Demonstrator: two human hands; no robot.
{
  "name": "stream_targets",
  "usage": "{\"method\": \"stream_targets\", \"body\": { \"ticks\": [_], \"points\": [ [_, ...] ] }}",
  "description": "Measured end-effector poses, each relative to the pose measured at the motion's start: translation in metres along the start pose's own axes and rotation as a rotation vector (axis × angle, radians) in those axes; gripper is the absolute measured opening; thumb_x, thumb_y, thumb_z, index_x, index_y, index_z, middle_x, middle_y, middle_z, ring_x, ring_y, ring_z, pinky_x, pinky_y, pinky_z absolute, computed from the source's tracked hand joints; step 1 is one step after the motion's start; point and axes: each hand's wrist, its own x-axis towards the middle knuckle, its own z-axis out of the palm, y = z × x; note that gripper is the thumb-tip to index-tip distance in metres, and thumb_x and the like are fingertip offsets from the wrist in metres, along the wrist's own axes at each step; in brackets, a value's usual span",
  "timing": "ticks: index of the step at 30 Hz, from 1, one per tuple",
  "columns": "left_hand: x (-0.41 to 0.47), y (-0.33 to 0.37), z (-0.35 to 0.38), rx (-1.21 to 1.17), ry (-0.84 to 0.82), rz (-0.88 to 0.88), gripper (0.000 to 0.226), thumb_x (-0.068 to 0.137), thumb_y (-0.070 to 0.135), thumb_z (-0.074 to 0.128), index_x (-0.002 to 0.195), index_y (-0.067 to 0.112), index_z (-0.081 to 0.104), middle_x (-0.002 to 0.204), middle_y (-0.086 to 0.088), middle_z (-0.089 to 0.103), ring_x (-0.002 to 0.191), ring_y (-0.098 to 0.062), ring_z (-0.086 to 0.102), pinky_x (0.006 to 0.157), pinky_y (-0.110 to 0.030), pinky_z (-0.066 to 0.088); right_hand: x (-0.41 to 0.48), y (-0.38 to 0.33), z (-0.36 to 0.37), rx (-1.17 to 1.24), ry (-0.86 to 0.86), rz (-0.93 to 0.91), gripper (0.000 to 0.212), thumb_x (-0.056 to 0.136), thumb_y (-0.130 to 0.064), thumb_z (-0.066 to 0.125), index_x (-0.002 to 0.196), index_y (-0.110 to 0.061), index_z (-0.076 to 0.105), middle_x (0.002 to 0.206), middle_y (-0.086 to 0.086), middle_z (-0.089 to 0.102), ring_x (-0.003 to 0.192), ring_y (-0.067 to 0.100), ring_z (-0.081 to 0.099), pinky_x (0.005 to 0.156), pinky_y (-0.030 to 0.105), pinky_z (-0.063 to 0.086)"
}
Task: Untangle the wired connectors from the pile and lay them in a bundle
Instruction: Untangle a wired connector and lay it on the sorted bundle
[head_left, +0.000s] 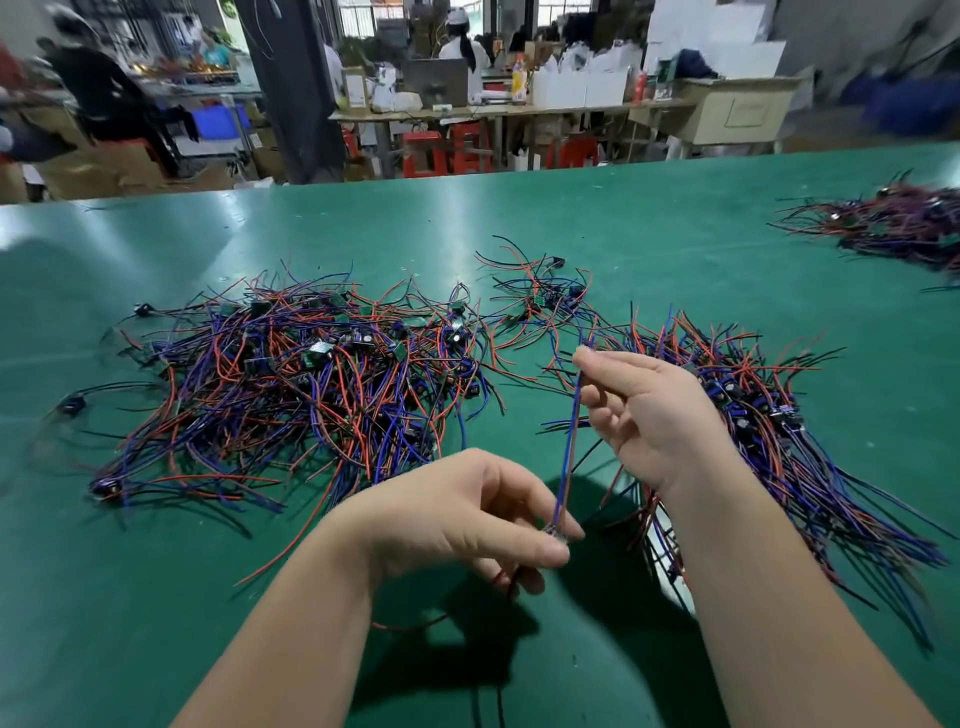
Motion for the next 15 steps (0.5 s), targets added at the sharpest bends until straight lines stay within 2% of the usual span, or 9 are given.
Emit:
{"method": "stream_targets", "body": {
  "ticks": [4, 7, 9, 11, 13, 15],
  "points": [
    [-0.007, -0.002, -0.007, -0.014, -0.091, 0.072, 0.014, 0.078, 0.015, 0.072, 0.086, 0.026, 0.071, 0.072, 0.003, 0.066, 0.071, -0.015, 0.066, 0.069, -0.025, 0.049, 0.002, 0.001, 0.002, 0.062, 0.071, -0.034, 0.018, 0.086, -0.014, 0.066, 0.07, -0.008, 0.06, 0.048, -0.002, 0.057, 0.035, 0.006, 0.05, 0.031, 0.012, 0.03],
    [-0.011, -0.001, -0.012, -0.028, -0.137, 0.152, 0.016, 0.072, 0.018, 0.073, 0.088, 0.019, 0.07, 0.076, 0.003, 0.066, 0.073, -0.011, 0.066, 0.071, -0.018, 0.048, 0.004, -0.002, 0.0, 0.197, 0.085, -0.029, 0.021, 0.095, -0.02, 0.054, 0.079, -0.008, 0.062, 0.053, 0.003, 0.062, 0.045, 0.01, 0.063, 0.036, 0.014, 0.041],
    [-0.009, -0.001, -0.012, -0.102, -0.073, 0.261, 0.022, 0.069, 0.016, 0.073, 0.089, 0.009, 0.069, 0.074, 0.007, 0.067, 0.067, -0.005, 0.063, 0.066, -0.015, 0.048, 0.006, -0.003, -0.001, 0.251, 0.065, 0.019, 0.019, 0.098, -0.018, 0.047, 0.088, -0.009, 0.061, 0.059, 0.007, 0.065, 0.051, 0.015, 0.067, 0.039, 0.015, 0.045],
    [-0.004, 0.0, -0.01, -0.315, 0.048, 0.392, 0.022, 0.062, 0.018, 0.083, 0.081, 0.017, 0.071, 0.07, 0.004, 0.065, 0.061, -0.005, 0.059, 0.061, -0.016, 0.048, 0.005, 0.0, 0.0, 0.16, -0.022, 0.06, 0.012, 0.095, -0.005, 0.048, 0.093, -0.01, 0.059, 0.061, 0.009, 0.066, 0.051, 0.016, 0.066, 0.04, 0.016, 0.045],
    [0.002, 0.002, -0.01, -0.598, 0.12, 0.512, 0.034, 0.051, 0.026, 0.094, 0.074, 0.019, 0.069, 0.068, -0.001, 0.062, 0.057, -0.008, 0.059, 0.059, -0.018, 0.05, 0.001, 0.008, 0.002, -0.074, -0.187, 0.069, 0.017, 0.088, 0.006, 0.054, 0.097, -0.006, 0.061, 0.062, 0.008, 0.066, 0.05, 0.014, 0.063, 0.041, 0.017, 0.046],
    [0.006, 0.004, -0.014, -0.798, 0.257, 0.599, 0.042, 0.043, 0.028, 0.097, 0.071, 0.018, 0.067, 0.069, -0.002, 0.063, 0.058, -0.009, 0.062, 0.06, -0.018, 0.053, -0.005, 0.017, 0.006, -0.319, -0.356, 0.044, 0.019, 0.081, 0.01, 0.062, 0.093, -0.005, 0.066, 0.063, 0.007, 0.064, 0.05, 0.011, 0.061, 0.043, 0.015, 0.044]
  ]
}}
